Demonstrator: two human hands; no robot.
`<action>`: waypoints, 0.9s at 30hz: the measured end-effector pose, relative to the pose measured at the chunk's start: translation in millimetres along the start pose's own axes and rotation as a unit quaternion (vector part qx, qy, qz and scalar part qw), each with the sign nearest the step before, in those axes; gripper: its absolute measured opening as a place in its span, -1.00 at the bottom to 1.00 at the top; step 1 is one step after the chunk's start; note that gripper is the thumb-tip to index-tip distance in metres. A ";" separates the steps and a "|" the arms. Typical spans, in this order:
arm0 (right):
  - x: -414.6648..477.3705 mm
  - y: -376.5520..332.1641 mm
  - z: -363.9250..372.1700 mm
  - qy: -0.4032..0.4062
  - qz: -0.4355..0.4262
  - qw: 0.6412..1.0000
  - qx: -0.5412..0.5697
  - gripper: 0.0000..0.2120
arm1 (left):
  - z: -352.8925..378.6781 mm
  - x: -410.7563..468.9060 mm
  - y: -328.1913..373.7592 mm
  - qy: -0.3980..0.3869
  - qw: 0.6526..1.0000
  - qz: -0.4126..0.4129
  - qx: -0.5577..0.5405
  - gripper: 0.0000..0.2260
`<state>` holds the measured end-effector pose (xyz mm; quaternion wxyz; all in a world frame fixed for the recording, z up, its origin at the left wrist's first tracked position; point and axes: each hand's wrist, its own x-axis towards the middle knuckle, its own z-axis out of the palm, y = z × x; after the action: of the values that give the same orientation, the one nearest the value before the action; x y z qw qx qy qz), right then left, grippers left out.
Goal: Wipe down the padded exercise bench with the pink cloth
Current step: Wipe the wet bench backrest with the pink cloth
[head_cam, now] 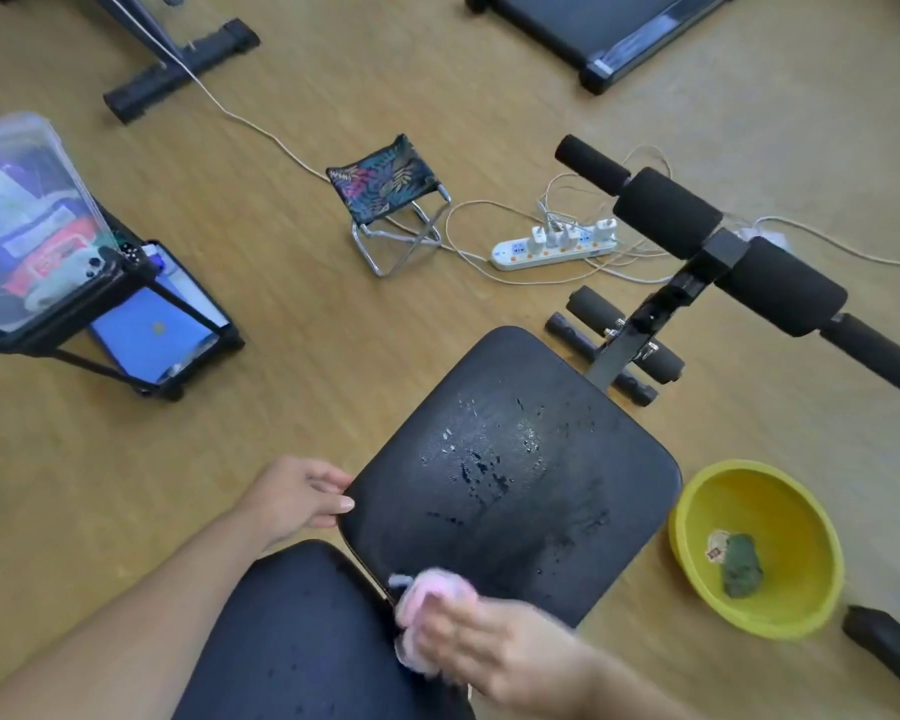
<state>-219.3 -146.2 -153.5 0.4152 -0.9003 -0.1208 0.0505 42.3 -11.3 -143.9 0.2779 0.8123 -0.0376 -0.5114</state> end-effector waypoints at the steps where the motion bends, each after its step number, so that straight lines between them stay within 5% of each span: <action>1: -7.4 16.8 -27.3 0.070 0.058 0.996 -0.009 -0.70 | -1.2 2.3 -0.1 0.001 1.000 -0.002 0.011 -0.79; 4: -25.4 76.5 -126.1 0.272 0.337 0.898 -0.082 -0.76 | -2.4 7.0 1.4 0.001 0.999 -0.007 0.035 -0.77; 6: -24.2 96.6 -138.3 0.388 0.465 0.781 -0.153 -0.80 | -1.5 8.9 3.3 0.004 0.999 -0.007 0.047 -0.76; 7: -19.1 93.9 -120.8 0.403 0.482 0.761 -0.161 -0.80 | -0.9 9.4 4.2 0.004 0.999 -0.006 0.051 -0.76; 10: -8.0 48.8 -55.9 0.362 0.321 0.858 -0.171 -0.81 | -0.6 12.0 6.9 0.005 0.998 -0.005 0.062 -0.78; 12: -1.8 12.8 -24.8 0.247 0.153 0.942 -0.168 -0.65 | -0.4 13.6 8.0 0.006 0.998 -0.012 0.064 -0.80; 15: -7.8 11.1 -25.2 0.058 -0.025 0.972 -0.227 -0.52 | -0.8 14.5 9.3 0.008 0.998 -0.018 0.053 -0.85; 18: -0.4 68.8 -99.5 0.142 0.073 0.954 -0.253 -0.72 | -1.5 14.1 6.6 0.009 0.998 -0.017 0.058 -0.82; 20: 10.8 91.9 -129.5 0.277 0.263 0.893 -0.236 -0.76 | -2.0 14.6 6.8 0.015 0.998 -0.019 0.057 -0.81; 22: 34.3 89.0 -119.6 0.357 0.361 0.846 -0.165 -0.74 | -1.0 15.9 8.9 0.010 0.998 -0.016 0.062 -0.83; 25: 51.8 59.4 -80.2 0.345 0.249 0.891 -0.161 -0.75 | -0.7 15.2 12.1 0.007 0.998 -0.015 0.068 -0.81; 27: 57.0 27.7 -38.5 0.201 0.149 0.963 -0.096 -0.87 | -0.8 15.3 9.6 0.016 0.997 -0.009 0.072 -0.67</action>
<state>-152.1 -177.0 -149.0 0.3306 -0.9352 0.0961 -0.0823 52.4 -24.3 -151.3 0.2150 0.8384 -0.0622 -0.4970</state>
